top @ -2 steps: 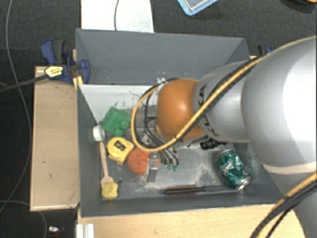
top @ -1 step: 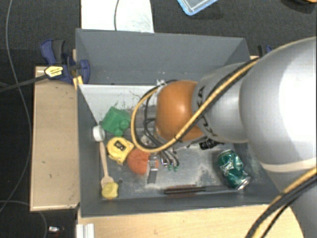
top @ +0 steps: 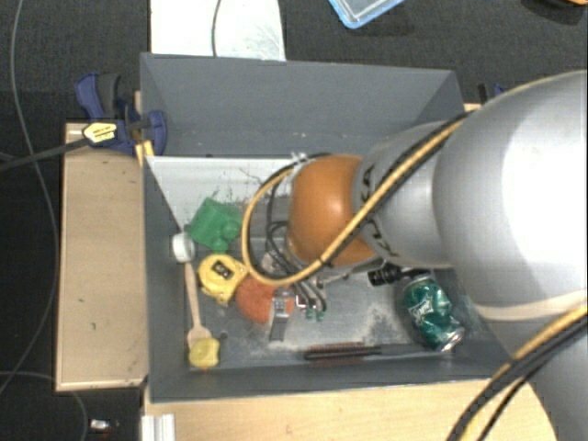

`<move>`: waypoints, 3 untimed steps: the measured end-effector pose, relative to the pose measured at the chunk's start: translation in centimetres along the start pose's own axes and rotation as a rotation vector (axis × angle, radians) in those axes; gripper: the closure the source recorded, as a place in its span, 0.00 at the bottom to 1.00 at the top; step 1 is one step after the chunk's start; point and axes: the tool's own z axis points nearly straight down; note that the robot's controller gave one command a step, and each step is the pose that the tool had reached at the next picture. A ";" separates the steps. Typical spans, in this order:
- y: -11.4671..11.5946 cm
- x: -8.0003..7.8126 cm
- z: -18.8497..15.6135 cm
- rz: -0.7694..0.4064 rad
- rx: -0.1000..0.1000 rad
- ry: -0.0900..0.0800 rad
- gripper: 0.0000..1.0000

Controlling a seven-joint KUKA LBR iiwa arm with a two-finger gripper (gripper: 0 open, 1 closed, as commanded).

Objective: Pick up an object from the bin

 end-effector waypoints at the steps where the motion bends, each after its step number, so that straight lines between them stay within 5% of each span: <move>1: 0.2 -0.4 -1.0 -0.068 -0.003 -0.010 1.00; 3: 0.2 -0.5 -1.3 -0.066 -0.005 -0.014 1.00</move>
Offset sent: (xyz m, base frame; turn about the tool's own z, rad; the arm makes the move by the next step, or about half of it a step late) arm 0.0000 0.0000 0.0000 0.0000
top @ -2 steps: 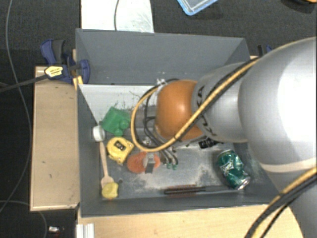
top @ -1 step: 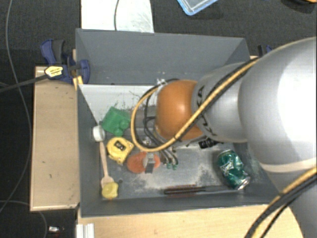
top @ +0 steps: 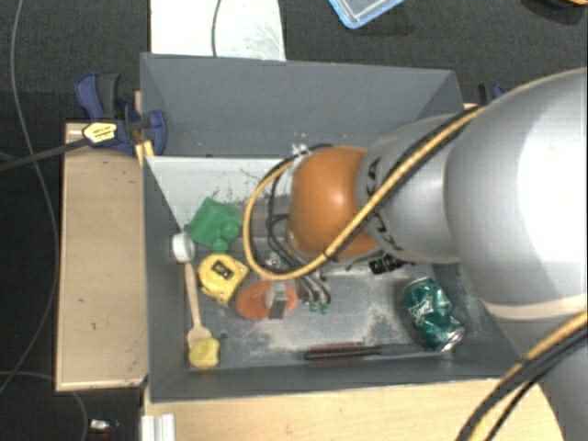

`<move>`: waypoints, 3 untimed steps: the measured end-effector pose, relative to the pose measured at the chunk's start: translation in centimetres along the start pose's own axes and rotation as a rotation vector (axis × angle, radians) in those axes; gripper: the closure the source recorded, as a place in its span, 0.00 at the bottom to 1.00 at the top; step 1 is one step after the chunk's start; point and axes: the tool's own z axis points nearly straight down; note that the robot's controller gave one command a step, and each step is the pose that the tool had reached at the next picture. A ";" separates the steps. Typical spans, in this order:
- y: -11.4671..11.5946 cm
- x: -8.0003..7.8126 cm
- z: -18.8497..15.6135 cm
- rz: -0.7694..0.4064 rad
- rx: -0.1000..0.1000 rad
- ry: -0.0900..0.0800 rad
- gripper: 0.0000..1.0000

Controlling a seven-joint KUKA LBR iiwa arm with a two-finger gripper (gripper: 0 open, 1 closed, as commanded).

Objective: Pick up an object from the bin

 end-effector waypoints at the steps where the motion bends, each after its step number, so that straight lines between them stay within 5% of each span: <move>1: -0.1 0.2 -3.4 0.000 0.003 0.012 1.00; 3: 0.0 -0.1 -8.0 0.000 0.000 0.002 1.00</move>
Offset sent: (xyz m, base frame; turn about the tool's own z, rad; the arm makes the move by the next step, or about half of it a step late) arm -0.0036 -0.0009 0.0539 0.0002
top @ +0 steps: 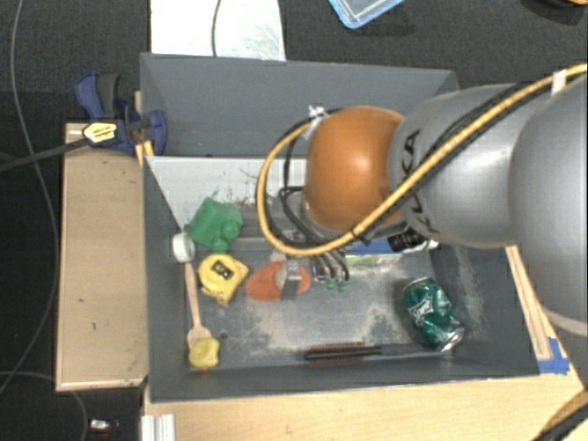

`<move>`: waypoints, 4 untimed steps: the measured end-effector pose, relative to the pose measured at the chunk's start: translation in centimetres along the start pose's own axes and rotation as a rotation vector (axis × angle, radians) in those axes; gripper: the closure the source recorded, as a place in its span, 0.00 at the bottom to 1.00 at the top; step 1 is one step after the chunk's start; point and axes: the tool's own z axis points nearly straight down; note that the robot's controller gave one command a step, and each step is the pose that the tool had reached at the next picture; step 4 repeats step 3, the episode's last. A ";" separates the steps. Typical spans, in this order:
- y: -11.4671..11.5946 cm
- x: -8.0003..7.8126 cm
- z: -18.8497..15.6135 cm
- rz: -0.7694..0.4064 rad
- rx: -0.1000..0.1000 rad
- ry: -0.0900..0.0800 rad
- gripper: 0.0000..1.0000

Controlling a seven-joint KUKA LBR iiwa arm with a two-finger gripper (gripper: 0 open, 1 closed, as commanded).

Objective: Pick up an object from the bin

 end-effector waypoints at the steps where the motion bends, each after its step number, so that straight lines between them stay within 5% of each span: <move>1: 0.0 -0.1 -1.9 0.000 -0.001 -0.001 1.00; 4: 0.0 -0.3 -6.3 -0.002 -0.002 -0.005 1.00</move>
Offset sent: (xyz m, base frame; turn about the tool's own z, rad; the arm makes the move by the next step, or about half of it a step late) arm 0.0004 -0.0001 0.0668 0.0000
